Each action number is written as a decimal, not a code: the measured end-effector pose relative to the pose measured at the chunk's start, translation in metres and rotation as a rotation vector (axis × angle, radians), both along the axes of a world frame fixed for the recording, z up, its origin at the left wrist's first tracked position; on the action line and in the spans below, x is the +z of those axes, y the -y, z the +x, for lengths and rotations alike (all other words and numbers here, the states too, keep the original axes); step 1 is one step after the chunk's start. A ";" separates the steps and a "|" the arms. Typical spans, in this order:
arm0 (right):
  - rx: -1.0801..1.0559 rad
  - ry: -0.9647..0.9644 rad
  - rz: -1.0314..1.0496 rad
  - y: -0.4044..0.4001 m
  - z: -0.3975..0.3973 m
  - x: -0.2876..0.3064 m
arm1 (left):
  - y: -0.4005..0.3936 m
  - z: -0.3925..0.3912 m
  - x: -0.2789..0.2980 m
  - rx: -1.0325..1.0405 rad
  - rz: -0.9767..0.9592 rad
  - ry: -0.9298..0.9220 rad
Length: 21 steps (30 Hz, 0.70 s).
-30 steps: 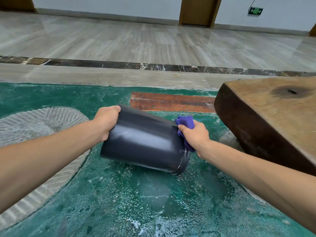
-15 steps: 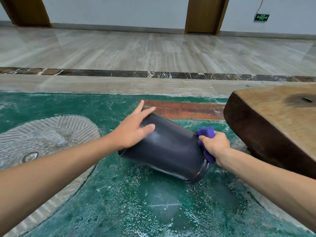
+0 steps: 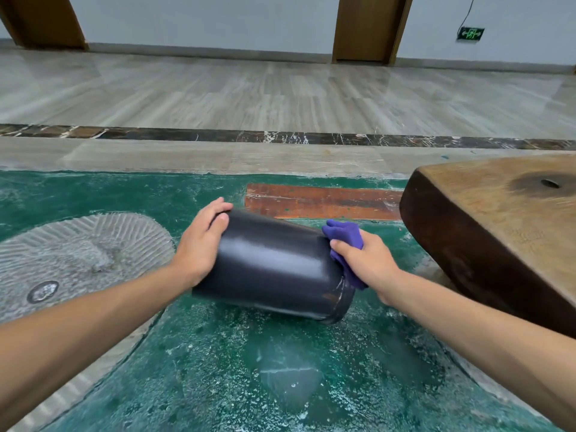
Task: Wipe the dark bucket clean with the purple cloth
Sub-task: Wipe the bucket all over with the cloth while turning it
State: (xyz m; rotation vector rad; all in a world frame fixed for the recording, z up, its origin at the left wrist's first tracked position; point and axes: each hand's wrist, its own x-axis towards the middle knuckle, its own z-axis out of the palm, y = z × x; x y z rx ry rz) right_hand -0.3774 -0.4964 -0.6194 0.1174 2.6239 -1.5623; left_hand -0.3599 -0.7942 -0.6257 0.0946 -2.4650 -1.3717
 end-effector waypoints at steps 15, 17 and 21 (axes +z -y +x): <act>-0.105 -0.239 0.089 0.002 0.017 -0.017 | -0.009 -0.015 0.017 0.094 0.179 0.148; -0.144 -0.206 0.078 -0.003 0.006 -0.017 | -0.011 -0.006 0.024 0.004 0.050 0.091; -0.224 -0.161 0.029 -0.007 -0.014 -0.018 | -0.009 0.010 0.035 -0.053 -0.122 -0.034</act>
